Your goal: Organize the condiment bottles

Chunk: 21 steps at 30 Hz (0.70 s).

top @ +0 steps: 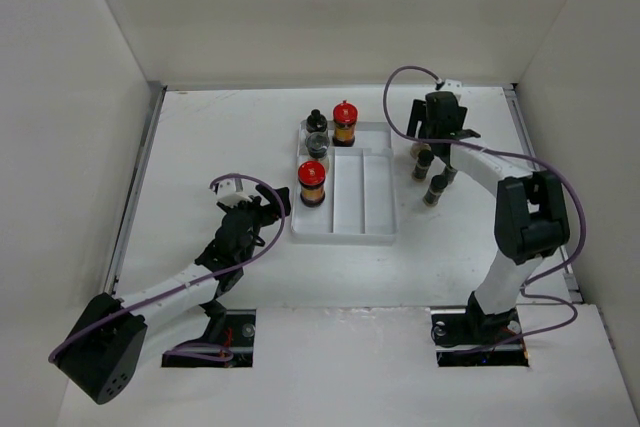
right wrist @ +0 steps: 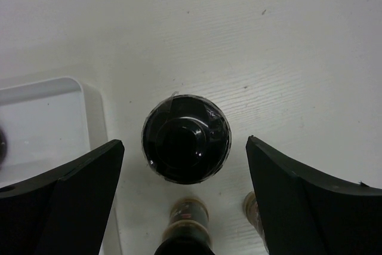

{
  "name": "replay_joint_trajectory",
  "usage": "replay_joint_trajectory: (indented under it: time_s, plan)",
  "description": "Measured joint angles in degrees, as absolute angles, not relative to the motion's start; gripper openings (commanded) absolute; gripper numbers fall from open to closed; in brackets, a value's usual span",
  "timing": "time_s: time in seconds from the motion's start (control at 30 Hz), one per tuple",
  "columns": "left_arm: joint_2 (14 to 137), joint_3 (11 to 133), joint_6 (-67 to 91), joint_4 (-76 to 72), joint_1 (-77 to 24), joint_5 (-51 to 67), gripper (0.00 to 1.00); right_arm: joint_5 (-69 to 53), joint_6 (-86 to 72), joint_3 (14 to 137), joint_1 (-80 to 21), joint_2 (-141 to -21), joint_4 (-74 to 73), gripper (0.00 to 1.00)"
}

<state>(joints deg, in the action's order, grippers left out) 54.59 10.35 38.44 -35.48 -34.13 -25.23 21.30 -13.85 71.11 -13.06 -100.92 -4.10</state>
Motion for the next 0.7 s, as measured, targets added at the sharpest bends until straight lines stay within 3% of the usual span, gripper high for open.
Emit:
replay_joint_trajectory:
  time_s: [0.07,0.23,0.5,0.7]
  plan:
    - [54.61,10.35,38.48,-35.48,-33.95,-25.19,0.86,21.32,-13.76,71.68,-12.75,-102.21,-3.86,0.84]
    - [54.61,10.35,38.98,-35.48,-33.34,-24.86,0.86,21.39,-13.76,72.03,-12.71,-104.12,-3.51,0.63]
    - [54.81,10.35,39.35,-35.66,-32.82,-24.67,0.86,22.33,-12.8,71.07,-13.28,-102.0,0.58,0.55]
    - [55.79,10.35,39.51,-36.27,-32.67,-23.92,0.86,24.64,-11.14,71.48,-17.78,-98.15,4.75,0.55]
